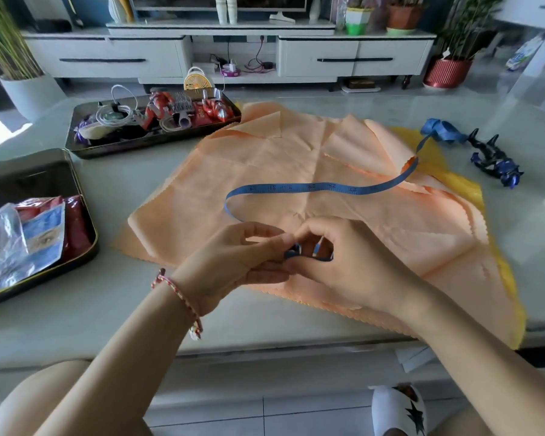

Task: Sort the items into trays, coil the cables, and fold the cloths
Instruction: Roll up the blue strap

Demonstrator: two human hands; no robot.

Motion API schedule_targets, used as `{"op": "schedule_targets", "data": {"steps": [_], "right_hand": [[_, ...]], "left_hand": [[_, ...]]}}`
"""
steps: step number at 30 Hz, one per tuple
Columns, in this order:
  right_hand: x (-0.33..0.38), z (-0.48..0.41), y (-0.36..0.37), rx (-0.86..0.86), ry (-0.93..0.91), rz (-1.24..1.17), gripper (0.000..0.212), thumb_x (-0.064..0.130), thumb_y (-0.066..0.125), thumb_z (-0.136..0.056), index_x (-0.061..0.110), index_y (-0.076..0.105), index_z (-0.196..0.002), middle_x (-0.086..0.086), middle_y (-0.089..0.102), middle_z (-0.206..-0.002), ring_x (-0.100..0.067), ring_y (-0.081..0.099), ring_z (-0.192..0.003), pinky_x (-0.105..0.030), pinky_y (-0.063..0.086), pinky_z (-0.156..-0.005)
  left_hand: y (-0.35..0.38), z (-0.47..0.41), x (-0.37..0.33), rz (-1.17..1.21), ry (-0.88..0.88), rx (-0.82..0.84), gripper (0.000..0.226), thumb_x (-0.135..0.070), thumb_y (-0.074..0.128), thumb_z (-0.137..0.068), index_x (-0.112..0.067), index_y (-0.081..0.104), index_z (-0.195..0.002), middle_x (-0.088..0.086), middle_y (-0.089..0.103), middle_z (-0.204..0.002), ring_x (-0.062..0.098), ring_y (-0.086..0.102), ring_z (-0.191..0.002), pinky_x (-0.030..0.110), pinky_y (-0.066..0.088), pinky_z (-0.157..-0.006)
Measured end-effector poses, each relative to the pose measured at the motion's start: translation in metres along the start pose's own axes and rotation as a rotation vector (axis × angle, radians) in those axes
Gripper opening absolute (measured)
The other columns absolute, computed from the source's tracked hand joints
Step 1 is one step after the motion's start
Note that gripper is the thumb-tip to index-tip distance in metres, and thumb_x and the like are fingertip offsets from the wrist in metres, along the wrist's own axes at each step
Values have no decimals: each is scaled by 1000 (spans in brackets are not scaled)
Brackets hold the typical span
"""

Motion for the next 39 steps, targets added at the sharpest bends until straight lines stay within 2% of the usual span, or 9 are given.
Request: {"op": "schedule_targets", "data": {"steps": [5, 9, 13, 18, 21, 25, 31, 34, 39], "right_hand": [[7, 2, 9, -102, -55, 310, 19, 32, 66, -82, 17, 55, -86, 12, 52, -72, -9, 49, -65, -26, 38, -57], [9, 1, 9, 101, 4, 44, 18, 31, 72, -78, 27, 64, -94, 9, 53, -67, -2, 47, -62, -14, 38, -58], [10, 3, 8, 265, 21, -104, 20, 20, 75, -77, 37, 65, -79, 11, 56, -64, 0, 48, -57, -9, 37, -55], [8, 2, 8, -62, 10, 13, 15, 30, 69, -79, 19, 66, -89, 9, 64, -77, -3, 58, -74, -15, 45, -64], [12, 6, 13, -161, -71, 232, 23, 31, 65, -82, 12, 54, -87, 2, 64, -78, -19, 59, -71, -37, 50, -61], [15, 6, 15, -219, -145, 360, 15, 22, 64, -85, 10, 55, -87, -1, 63, -76, -23, 58, -67, -41, 49, -56], [12, 1, 8, 71, -28, -6, 19, 18, 71, -81, 21, 68, -100, 11, 64, -82, -5, 58, -79, -15, 46, -68], [14, 2, 3, 199, -49, -37, 16, 21, 72, -80, 27, 71, -95, 7, 67, -82, -7, 59, -77, -16, 46, -64], [13, 4, 7, 68, -41, -24, 9, 30, 70, -80, 28, 66, -88, 9, 65, -80, -4, 58, -77, -15, 46, -67]], "left_hand": [[9, 0, 8, 106, 3, -68, 46, -27, 70, -61, -1, 64, -99, 13, 70, -85, 14, 68, -68, 22, 56, -60], [-5, 2, -2, -48, -82, 37, 48, -23, 68, -62, -4, 59, -105, 13, 71, -77, 15, 68, -63, 22, 56, -57], [-12, 8, -9, -215, -98, 158, 43, -26, 67, -64, -8, 59, -102, 13, 73, -78, 16, 70, -68, 21, 56, -61], [-2, 3, 1, -104, -12, -25, 38, -34, 58, -83, -3, 67, -103, 15, 72, -94, 18, 70, -80, 27, 58, -73], [10, 3, 9, 13, -16, -69, 40, -35, 56, -86, -1, 68, -102, 14, 72, -96, 20, 68, -83, 30, 58, -75], [14, 3, 13, 36, 18, -106, 39, -32, 55, -87, 0, 68, -104, 16, 71, -101, 22, 66, -90, 26, 58, -73], [-2, 4, 5, -233, 11, -14, 46, -44, 57, -75, -6, 71, -97, 11, 73, -87, 9, 65, -73, 19, 55, -70], [-12, 9, -4, -380, -46, 93, 38, -45, 60, -68, -12, 74, -79, 4, 72, -73, 5, 63, -63, 13, 52, -63], [-16, 8, -4, -319, -21, 72, 46, -49, 59, -68, -9, 74, -85, 8, 74, -80, 7, 66, -69, 16, 53, -65]]}}
Point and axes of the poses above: each hand's wrist, its own z-axis away from the middle knuckle, its own y-axis out of the palm, x = y × z, the point moved 2 cm from there along -z, towards the middle knuckle
